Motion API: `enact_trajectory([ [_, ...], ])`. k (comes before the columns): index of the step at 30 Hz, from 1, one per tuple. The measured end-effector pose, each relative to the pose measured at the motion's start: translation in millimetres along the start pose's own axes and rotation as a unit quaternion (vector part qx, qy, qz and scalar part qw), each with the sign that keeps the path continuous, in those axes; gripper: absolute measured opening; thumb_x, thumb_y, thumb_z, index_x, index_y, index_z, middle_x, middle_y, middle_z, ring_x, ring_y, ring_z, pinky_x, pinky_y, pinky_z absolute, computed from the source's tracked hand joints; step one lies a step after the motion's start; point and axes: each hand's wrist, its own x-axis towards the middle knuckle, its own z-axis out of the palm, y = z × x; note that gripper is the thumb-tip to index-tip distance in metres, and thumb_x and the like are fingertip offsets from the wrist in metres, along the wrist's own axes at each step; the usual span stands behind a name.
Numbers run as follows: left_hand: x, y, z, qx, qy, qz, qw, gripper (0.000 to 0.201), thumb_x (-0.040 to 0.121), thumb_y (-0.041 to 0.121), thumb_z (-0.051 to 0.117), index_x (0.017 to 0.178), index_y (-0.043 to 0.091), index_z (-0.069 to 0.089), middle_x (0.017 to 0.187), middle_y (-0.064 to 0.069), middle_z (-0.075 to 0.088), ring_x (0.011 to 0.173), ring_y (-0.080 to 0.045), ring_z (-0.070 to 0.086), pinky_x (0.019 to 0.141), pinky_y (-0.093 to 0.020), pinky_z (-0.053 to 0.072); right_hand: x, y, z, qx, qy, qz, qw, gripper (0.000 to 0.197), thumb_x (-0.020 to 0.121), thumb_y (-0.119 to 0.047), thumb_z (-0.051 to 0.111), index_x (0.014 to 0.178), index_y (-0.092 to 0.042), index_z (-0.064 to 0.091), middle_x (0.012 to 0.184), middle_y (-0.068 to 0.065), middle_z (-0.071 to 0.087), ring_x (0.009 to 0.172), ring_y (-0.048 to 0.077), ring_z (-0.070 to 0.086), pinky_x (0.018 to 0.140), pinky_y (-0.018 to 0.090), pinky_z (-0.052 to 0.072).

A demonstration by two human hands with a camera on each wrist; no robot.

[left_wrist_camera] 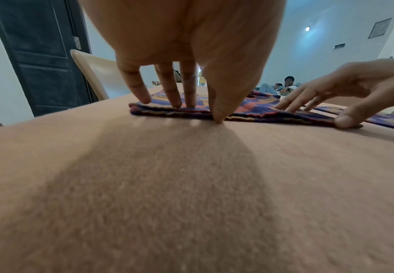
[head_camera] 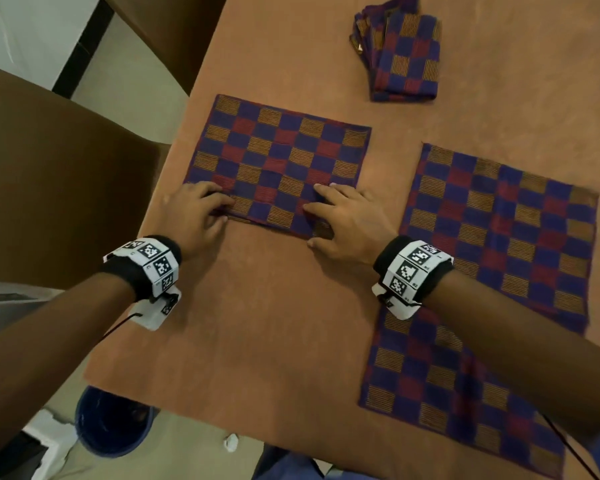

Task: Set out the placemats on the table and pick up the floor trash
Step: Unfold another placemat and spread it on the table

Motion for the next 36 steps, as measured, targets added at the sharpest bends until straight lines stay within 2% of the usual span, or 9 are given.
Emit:
enact_trajectory([
  [3,5.2,-0.4,0.2,0.008,0.002,0.010,1.000,0.028,0.089,0.031,0.054,0.113,0.021,0.062,0.118,-0.006,0.059,0.104,-0.030,0.056,0.086,-0.052,0.047,-0.7,-4.6,-6.2,-0.029,-0.023,-0.002,0.999,0.056,0.088,-0.049,0.054,0.140,-0.028,0.047,0.154,0.007,0.037,0.140,0.033,0.037,0.102,0.049,0.043],
  [5,8.1,-2.1,-1.7,0.012,-0.006,0.017,1.000,0.029,0.090,0.037,0.046,0.109,0.024,0.062,0.115,-0.004,0.060,0.101,-0.027,0.056,0.086,-0.050,0.047,0.2,-9.3,-9.4,-0.050,-0.017,-0.010,0.999,0.042,0.092,-0.040,0.048,0.129,-0.025,0.058,0.145,0.007,0.048,0.129,0.035,0.049,0.087,0.045,0.051],
  [8,11.7,2.2,-8.2,0.005,-0.006,0.000,1.000,0.029,0.085,0.040,0.046,0.104,0.026,0.063,0.111,-0.001,0.060,0.099,-0.025,0.055,0.085,-0.049,0.048,1.9,-14.5,-13.9,-0.066,0.021,-0.005,0.998,0.030,0.092,-0.033,0.041,0.097,-0.019,0.067,0.105,0.001,0.064,0.089,0.030,0.065,0.057,0.033,0.041],
  [10,12.8,7.7,-12.0,0.002,-0.017,-0.016,1.000,0.033,0.080,0.043,0.050,0.107,0.027,0.061,0.110,-0.001,0.058,0.101,-0.026,0.055,0.088,-0.050,0.047,1.5,-17.3,-17.0,-0.050,0.045,0.011,0.998,0.026,0.092,-0.032,0.041,0.087,-0.016,0.062,0.087,0.001,0.065,0.072,0.027,0.061,0.053,0.031,0.034],
  [13,15.4,16.7,-14.9,0.021,-0.028,-0.011,0.999,0.044,0.078,0.043,0.060,0.118,0.027,0.057,0.114,-0.003,0.058,0.106,-0.028,0.053,0.091,-0.051,0.045,-0.2,-18.8,-23.9,-0.012,0.103,0.022,0.994,0.024,0.093,-0.030,0.040,0.091,-0.016,0.059,0.086,0.003,0.065,0.073,0.027,0.060,0.053,0.032,0.038],
  [17,15.5,22.1,-20.9,0.021,0.008,0.012,1.000,0.027,0.084,0.036,0.053,0.107,0.027,0.066,0.107,-0.002,0.063,0.099,-0.028,0.056,0.086,-0.049,0.045,-3.4,-21.8,-31.9,-0.011,0.138,0.021,0.990,0.024,0.097,-0.029,0.040,0.105,-0.018,0.060,0.097,0.002,0.067,0.085,0.027,0.062,0.063,0.040,0.051],
  [21,-0.6,15.0,-35.7,0.007,0.048,0.023,0.999,0.027,0.084,0.037,0.051,0.102,0.030,0.070,0.102,0.001,0.069,0.096,-0.026,0.060,0.080,-0.045,0.049,-12.1,-27.0,-29.5,0.019,0.139,-0.007,0.990,0.022,0.098,-0.026,0.041,0.108,-0.019,0.059,0.099,0.002,0.067,0.086,0.026,0.062,0.068,0.043,0.053],
  [27,-72.1,-2.8,-52.9,0.024,0.074,0.016,0.997,0.029,0.083,0.034,0.050,0.100,0.025,0.072,0.097,-0.001,0.068,0.094,-0.031,0.058,0.075,-0.044,0.046,-40.9,-65.6,-16.1,0.060,0.056,-0.084,0.993,0.021,0.095,-0.027,0.045,0.110,-0.025,0.059,0.103,-0.002,0.068,0.094,0.025,0.062,0.074,0.044,0.052],
  [36,-265.2,-13.8,-1.3,0.000,-0.025,-0.005,1.000,0.034,0.080,0.039,0.045,0.089,0.025,0.075,0.086,0.003,0.071,0.082,-0.025,0.064,0.070,-0.037,0.048,-111.3,-157.1,41.9,0.085,-0.121,-0.159,0.976,0.028,0.095,-0.028,0.047,0.120,-0.036,0.054,0.117,-0.004,0.066,0.103,0.025,0.062,0.084,0.044,0.052],
])
